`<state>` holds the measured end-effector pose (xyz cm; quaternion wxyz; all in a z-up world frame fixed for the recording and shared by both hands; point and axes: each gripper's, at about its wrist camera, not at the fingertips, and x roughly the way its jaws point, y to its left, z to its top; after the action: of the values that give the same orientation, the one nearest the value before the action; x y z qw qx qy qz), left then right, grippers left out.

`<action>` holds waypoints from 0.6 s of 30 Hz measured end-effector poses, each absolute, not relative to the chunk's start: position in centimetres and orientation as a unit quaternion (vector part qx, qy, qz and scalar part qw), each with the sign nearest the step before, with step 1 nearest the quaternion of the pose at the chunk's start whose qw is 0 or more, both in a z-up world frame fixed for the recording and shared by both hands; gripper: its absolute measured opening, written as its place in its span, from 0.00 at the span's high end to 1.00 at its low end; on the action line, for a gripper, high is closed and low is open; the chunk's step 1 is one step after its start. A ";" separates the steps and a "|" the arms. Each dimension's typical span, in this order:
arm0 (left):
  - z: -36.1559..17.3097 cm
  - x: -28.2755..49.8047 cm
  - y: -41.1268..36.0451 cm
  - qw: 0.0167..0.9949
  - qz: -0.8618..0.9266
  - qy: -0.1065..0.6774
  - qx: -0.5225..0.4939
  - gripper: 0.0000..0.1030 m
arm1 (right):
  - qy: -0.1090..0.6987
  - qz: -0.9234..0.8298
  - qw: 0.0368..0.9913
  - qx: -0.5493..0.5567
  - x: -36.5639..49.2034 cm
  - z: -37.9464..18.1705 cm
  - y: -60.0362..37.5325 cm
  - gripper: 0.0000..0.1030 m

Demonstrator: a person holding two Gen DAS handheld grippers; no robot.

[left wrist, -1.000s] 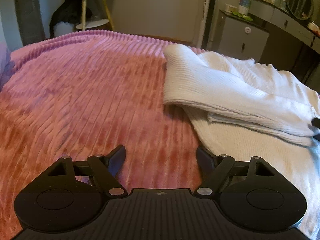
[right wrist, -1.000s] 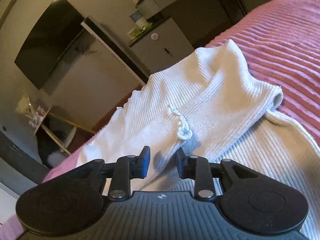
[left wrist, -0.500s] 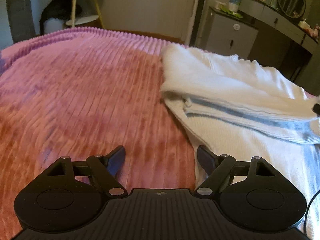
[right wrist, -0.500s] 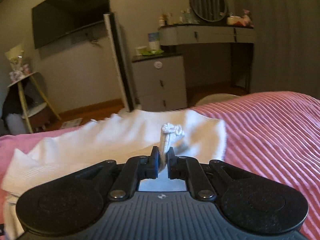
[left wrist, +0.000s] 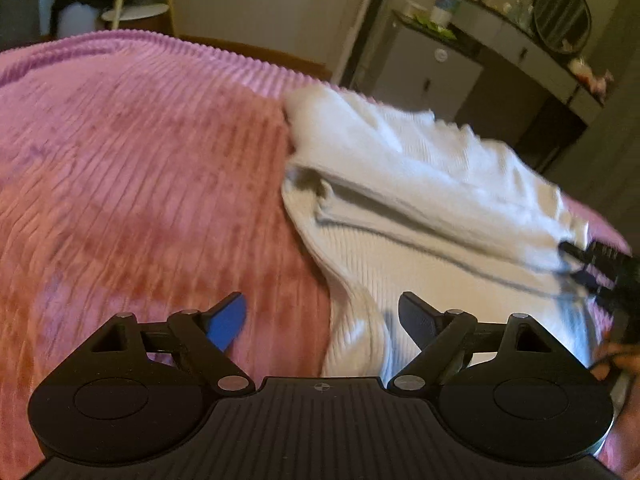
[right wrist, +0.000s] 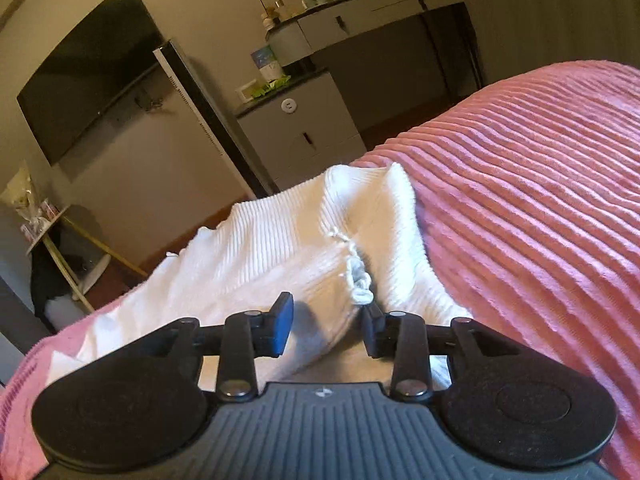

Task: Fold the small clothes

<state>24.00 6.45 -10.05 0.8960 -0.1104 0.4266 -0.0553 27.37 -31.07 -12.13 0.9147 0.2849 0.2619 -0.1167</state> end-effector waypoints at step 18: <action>-12.0 24.2 4.5 0.908 -0.041 0.415 -0.035 0.13 | 0.292 -0.163 0.942 0.013 28.4 -9.8 -27.1 0.83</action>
<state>24.18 4.51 -11.96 0.9082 -0.0347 0.4152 -0.0407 28.38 -27.06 -9.81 0.9423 0.0128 0.2923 -0.1627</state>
